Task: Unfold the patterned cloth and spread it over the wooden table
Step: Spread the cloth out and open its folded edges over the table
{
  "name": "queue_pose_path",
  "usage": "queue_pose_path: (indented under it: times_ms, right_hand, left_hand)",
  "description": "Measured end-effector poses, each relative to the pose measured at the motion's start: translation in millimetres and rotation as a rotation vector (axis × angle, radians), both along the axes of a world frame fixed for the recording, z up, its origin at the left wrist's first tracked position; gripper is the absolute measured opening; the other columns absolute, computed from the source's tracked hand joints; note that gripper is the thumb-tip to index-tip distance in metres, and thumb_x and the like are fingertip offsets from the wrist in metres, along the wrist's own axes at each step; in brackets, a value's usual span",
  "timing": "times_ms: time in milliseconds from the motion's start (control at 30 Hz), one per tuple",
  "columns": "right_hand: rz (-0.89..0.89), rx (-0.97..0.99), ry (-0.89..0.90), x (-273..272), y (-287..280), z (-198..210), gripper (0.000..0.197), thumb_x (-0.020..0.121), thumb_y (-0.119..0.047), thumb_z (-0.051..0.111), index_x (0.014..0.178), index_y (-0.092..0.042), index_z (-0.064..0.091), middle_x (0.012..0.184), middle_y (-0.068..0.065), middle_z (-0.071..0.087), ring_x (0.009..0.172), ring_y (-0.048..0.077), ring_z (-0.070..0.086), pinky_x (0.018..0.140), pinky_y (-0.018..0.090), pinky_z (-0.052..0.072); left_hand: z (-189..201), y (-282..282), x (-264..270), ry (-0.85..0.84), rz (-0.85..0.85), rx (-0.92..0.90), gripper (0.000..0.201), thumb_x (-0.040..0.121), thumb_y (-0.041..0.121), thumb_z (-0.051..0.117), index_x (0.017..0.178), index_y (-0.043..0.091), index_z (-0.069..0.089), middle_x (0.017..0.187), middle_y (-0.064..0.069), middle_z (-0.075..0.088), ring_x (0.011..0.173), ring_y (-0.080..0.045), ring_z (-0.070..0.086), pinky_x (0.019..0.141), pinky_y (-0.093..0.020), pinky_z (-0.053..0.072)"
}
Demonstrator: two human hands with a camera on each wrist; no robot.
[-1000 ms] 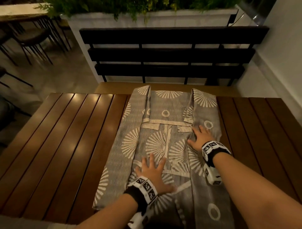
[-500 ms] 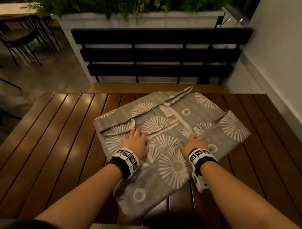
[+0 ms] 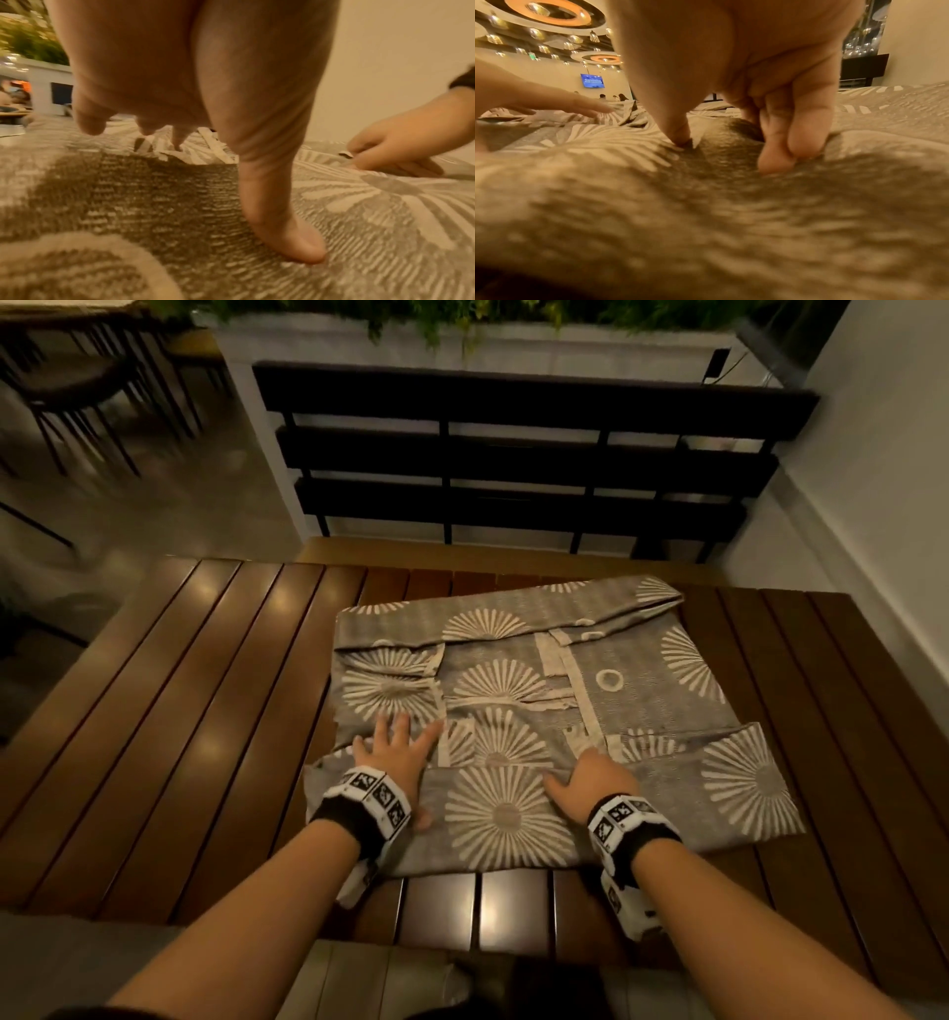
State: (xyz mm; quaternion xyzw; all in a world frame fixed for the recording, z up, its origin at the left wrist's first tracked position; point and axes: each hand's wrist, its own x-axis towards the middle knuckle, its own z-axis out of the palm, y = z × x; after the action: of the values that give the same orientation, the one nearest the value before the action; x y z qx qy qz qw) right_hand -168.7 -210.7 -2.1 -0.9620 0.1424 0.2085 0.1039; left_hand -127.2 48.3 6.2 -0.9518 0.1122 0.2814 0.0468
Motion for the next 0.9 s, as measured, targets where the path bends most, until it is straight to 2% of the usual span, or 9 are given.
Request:
queue_pose_path:
  times_ms: [167,267,367,467,533,600,700,800,900]
  right_hand:
    - [0.188,0.004,0.028,8.5,-10.5,5.9,0.071,0.079,-0.072,0.046,0.112,-0.01,0.054,0.104,0.011,0.065,0.094,0.028,0.062,0.069,0.03,0.044]
    - [0.418,-0.143,-0.012,15.1,-34.0,20.4,0.06,0.077,-0.07,0.05,0.107,-0.019,0.057,0.107,0.007,0.058,0.104,0.027,0.057,0.085,0.035,0.047]
    - [0.422,-0.263,0.051,16.8,-71.3,22.5,0.103,0.063,-0.081,0.055,0.145,-0.025,0.028,0.149,0.009,0.031,0.135,0.032,0.031,0.11,0.046,0.026]
    - [0.312,-0.15,0.139,7.5,-94.3,18.7,0.124,0.054,-0.083,0.061,0.151,-0.029,0.005,0.159,0.006,0.014,0.143,0.033,0.019,0.116,0.049,0.018]
    - [0.29,-0.113,0.115,1.9,-96.0,18.3,0.122,0.056,-0.08,0.064,0.151,-0.025,0.01,0.156,0.009,0.022,0.141,0.032,0.026,0.114,0.046,0.026]
    - [0.287,-0.115,0.113,-1.7,-92.1,18.0,0.117,0.062,-0.076,0.064,0.15,-0.018,0.014,0.152,0.009,0.034,0.135,0.03,0.038,0.109,0.042,0.036]
    - [0.287,-0.094,0.144,-6.6,-89.2,15.2,0.103,0.07,-0.072,0.061,0.146,-0.017,0.019,0.142,0.008,0.048,0.122,0.029,0.053,0.099,0.039,0.044]
    - [0.399,-0.089,0.171,-12.5,-90.5,15.3,0.092,0.059,-0.082,0.06,0.124,-0.02,0.037,0.116,0.006,0.063,0.1,0.025,0.06,0.089,0.038,0.046]
    - [0.516,-0.081,0.185,-17.7,-88.6,13.8,0.084,0.063,-0.077,0.063,0.121,-0.019,0.044,0.116,0.005,0.063,0.101,0.024,0.06,0.087,0.036,0.048]
  left_hand:
    - [11.1,8.3,4.8,0.057,0.132,0.02,0.134,0.063,0.05,0.084,0.15,0.027,-0.016,0.161,-0.015,-0.004,0.145,-0.043,0.0,0.113,-0.065,0.011]
    - [4.5,15.7,4.4,0.034,0.18,0.018,0.135,0.062,0.057,0.082,0.151,0.015,-0.01,0.159,-0.015,0.009,0.143,-0.041,0.016,0.114,-0.061,0.014]
    - [3.1,15.6,7.4,0.001,0.157,0.081,0.136,0.059,0.065,0.078,0.151,0.008,-0.003,0.155,-0.014,0.02,0.14,-0.038,0.027,0.114,-0.059,0.017]
    - [4.1,11.4,8.1,-0.026,0.135,0.08,0.124,0.059,0.064,0.078,0.147,0.005,0.014,0.145,-0.015,0.04,0.132,-0.037,0.04,0.113,-0.058,0.018]
    - [5.1,13.1,7.3,-0.033,0.138,0.033,0.111,0.06,0.061,0.08,0.141,0.008,0.025,0.135,-0.014,0.051,0.126,-0.037,0.046,0.113,-0.057,0.022]
    - [5.1,22.6,2.7,-0.069,0.145,0.005,0.109,0.054,0.066,0.08,0.138,0.016,0.03,0.137,-0.013,0.048,0.129,-0.037,0.041,0.111,-0.057,0.025]
    - [5.1,49.7,-3.7,-0.081,0.221,0.046,0.138,0.04,0.077,0.077,0.149,0.028,0.007,0.153,-0.012,0.025,0.141,-0.04,0.02,0.11,-0.062,0.017]
    - [4.7,75.4,-5.4,-0.029,0.344,0.055,0.149,0.03,0.076,0.08,0.148,0.021,0.007,0.143,-0.014,0.042,0.132,-0.038,0.039,0.11,-0.063,0.024]
    - [10.8,76.3,-5.4,-0.027,0.362,0.024,0.111,0.044,0.065,0.083,0.129,0.011,0.036,0.121,-0.011,0.061,0.113,-0.034,0.057,0.104,-0.054,0.037]
